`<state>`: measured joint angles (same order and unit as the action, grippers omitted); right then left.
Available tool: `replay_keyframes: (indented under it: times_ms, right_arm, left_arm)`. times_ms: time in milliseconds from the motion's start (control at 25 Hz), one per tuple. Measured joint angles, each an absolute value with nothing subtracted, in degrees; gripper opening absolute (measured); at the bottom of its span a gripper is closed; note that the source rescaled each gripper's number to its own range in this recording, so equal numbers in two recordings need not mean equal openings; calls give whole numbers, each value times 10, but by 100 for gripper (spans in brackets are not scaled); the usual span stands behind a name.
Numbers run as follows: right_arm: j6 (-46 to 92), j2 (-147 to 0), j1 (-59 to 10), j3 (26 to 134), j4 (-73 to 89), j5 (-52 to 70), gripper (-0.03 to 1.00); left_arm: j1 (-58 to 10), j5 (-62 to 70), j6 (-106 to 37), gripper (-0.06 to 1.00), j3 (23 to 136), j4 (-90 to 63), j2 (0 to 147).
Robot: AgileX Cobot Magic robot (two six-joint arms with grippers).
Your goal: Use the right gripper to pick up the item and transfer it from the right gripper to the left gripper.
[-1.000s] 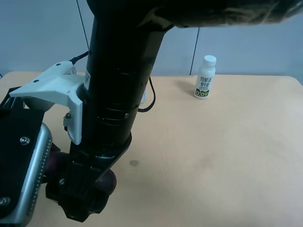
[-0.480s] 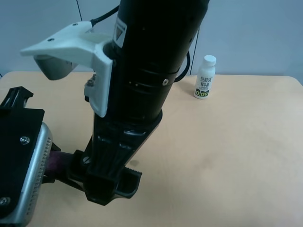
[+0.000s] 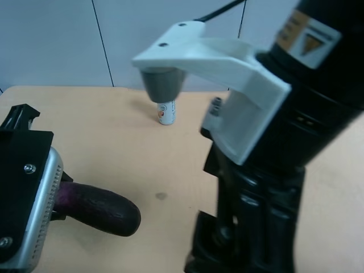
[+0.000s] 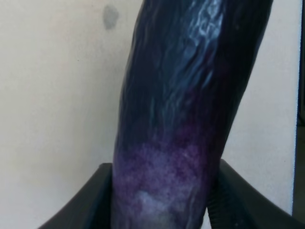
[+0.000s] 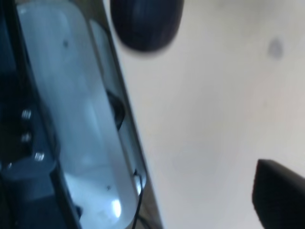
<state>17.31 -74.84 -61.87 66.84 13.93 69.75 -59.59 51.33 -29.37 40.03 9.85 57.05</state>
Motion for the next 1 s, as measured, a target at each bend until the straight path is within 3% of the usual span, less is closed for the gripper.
replay_keyframes:
  times_ms: [680, 1000]
  right_arm:
    - [102, -294, -619, 383, 63, 658, 100]
    - [79, -183, -619, 329, 44, 638, 100]
  left_arm:
    - [-596, 513, -294, 0, 400, 98, 570]
    - [-596, 513, -294, 0, 400, 98, 570]
